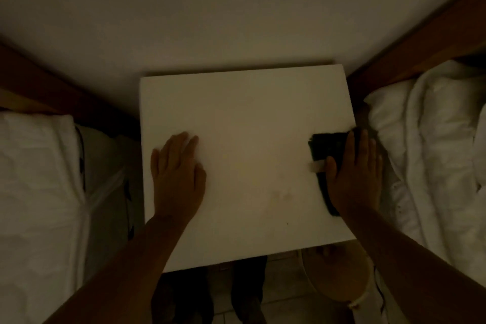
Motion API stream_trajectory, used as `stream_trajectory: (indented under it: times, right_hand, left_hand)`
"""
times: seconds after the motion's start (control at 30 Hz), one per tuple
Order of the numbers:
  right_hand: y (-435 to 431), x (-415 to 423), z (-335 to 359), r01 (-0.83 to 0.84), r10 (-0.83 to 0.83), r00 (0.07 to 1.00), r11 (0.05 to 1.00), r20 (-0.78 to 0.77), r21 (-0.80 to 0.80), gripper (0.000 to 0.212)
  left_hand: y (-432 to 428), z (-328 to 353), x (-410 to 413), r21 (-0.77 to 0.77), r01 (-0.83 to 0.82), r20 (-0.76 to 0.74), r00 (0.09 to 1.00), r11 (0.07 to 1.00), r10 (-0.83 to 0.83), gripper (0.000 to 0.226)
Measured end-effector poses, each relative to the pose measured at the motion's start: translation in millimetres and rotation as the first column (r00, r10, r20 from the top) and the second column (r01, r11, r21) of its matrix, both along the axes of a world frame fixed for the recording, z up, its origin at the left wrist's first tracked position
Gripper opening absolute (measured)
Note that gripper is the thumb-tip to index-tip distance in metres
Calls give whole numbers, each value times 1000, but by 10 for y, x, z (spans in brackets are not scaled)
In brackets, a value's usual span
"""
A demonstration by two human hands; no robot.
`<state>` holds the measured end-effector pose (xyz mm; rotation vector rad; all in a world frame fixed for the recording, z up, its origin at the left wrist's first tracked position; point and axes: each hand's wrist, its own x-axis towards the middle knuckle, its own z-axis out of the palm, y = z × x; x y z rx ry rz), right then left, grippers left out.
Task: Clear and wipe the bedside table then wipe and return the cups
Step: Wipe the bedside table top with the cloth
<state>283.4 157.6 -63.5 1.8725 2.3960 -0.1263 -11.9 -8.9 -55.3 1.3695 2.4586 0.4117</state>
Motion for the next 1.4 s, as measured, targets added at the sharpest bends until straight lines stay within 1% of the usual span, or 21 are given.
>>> stream_trajectory:
  times: [0.13, 0.23, 0.33, 0.4, 0.5, 0.6, 0.73, 0.83, 0.87, 0.93, 1.0, 1.07, 1.17, 1.2, 1.27, 1.3, 1.33, 1.4]
  right_hand:
    - [-251, -86, 45, 4, -3, 999, 1000, 40, -22, 72]
    - [-542, -304, 49, -47, 50, 998, 997, 41, -68, 71]
    - [-854, -600, 74, -108, 110, 994, 988, 20, -106, 71]
    - [-1080, -798, 79, -166, 168, 986, 978, 9, -129, 71]
    - [-1450, -1131, 98, -246, 238, 969, 953, -61, -180, 75]
    - [-1808, -1491, 132, -336, 315, 941, 915, -126, -224, 77]
    - [-2172, -1901, 158, -469, 429, 881, 850, -202, -240, 75]
    - [-2354, -2084, 160, -530, 479, 845, 812, -239, -247, 73]
    - [-2399, -2132, 154, -558, 505, 826, 794, -249, -242, 71]
    - [-2477, -2213, 149, -606, 557, 793, 761, -246, -233, 66]
    - [-2520, -2248, 112, -635, 597, 772, 744, -220, -209, 62]
    - [-2534, -2229, 79, -683, 646, 730, 701, -222, -206, 57]
    - [-2530, -2144, 19, -810, 777, 587, 562, -228, -167, 53]
    - [-2507, -2093, 7, -833, 791, 552, 532, -264, -149, 53]
    - [-2450, -1991, 37, -858, 805, 509, 504, -305, -102, 56]
    - [-2382, -1899, 51, -855, 802, 514, 509, -304, -102, 59]
    - [-2291, -1762, 65, -839, 790, 540, 532, -290, -112, 63]
    - [-2044, -1457, 76, -771, 735, 635, 623, -238, -134, 69]
  left_hand:
    - [-105, -20, -59, 18, 80, 64, 995, 997, -81, 57]
    - [-256, -13, -165, 93, 118, 97, 987, 989, -127, 55]
    - [-424, 20, -236, 123, 84, 137, 985, 989, -100, 55]
    - [-477, 101, -272, 139, 16, 223, 974, 990, -47, 52]
    - [-460, 256, -346, 165, -121, 392, 919, 979, 48, 47]
    - [-383, 357, -446, 200, -159, 442, 895, 967, 55, 43]
    - [-313, 400, -591, 123, -203, 485, 866, 971, 120, 42]
    - [-298, 408, -675, 71, -132, 531, 844, 989, 75, 43]
    - [-290, 399, -703, 44, -89, 532, 845, 995, 52, 43]
    - [-255, 398, -741, -2, -16, 486, 874, 1000, 15, 41]
    - [-193, 404, -729, -6, 50, 435, 899, 999, -42, 38]
    - [-149, 409, -677, -18, 109, 397, 913, 994, -93, 37]
    - [-159, 389, -575, -56, 135, 336, 936, 989, -109, 41]
    - [-162, 385, -528, -72, 142, 325, 939, 987, -111, 43]
    - [-214, 389, -485, -81, 137, 311, 944, 987, -105, 46]
    - [-220, 381, -468, -77, 132, 305, 947, 988, -103, 47]
    - [-212, 358, -438, -75, 131, 298, 949, 989, -103, 47]
    - [-218, 298, -432, -68, 121, 272, 957, 990, -98, 47]
